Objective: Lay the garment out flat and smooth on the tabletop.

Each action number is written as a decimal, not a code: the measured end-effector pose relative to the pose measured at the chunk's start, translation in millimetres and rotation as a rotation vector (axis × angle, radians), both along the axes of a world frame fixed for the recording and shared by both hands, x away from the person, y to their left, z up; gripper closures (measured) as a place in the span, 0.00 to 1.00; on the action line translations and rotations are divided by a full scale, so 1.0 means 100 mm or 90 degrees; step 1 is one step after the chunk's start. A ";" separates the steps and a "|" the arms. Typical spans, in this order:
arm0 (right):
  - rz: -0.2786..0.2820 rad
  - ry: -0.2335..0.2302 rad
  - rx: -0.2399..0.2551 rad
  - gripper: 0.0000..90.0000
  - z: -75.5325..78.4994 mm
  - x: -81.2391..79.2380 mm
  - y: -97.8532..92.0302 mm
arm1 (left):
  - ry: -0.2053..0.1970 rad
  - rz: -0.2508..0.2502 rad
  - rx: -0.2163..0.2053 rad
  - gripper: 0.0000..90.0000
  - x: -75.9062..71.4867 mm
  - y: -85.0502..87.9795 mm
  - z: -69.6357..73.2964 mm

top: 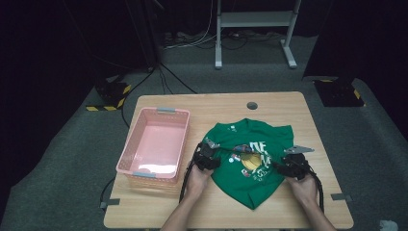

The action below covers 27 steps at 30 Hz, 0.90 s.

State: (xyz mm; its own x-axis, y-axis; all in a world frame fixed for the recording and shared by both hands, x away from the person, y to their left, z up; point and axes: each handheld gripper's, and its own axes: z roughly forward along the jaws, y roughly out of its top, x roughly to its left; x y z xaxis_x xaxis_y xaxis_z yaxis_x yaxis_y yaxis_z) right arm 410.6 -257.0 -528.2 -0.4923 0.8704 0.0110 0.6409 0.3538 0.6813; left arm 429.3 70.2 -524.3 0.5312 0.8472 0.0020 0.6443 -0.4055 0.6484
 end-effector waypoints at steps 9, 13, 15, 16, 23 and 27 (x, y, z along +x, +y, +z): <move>0.014 -0.022 -0.029 0.85 0.01 0.03 0.02 | 0.014 -0.017 0.022 0.97 -0.01 0.00 0.04; 0.007 -0.029 -0.038 0.91 0.01 0.04 0.00 | 0.014 -0.019 -0.006 0.97 -0.13 0.09 0.10; 0.002 -0.031 -0.044 0.93 0.01 0.03 -0.01 | 0.010 -0.027 -0.014 0.97 -0.20 0.13 0.15; -0.001 -0.033 -0.047 0.94 0.02 0.03 -0.02 | 0.010 -0.032 -0.017 0.97 -0.23 0.14 0.17; -0.025 -0.036 -0.056 0.97 0.01 0.05 -0.13 | 0.032 -0.049 -0.049 0.97 -0.45 0.27 0.18; -0.025 -0.036 -0.033 0.90 0.05 0.04 -0.13 | 0.031 -0.059 -0.062 0.87 -0.51 0.25 0.16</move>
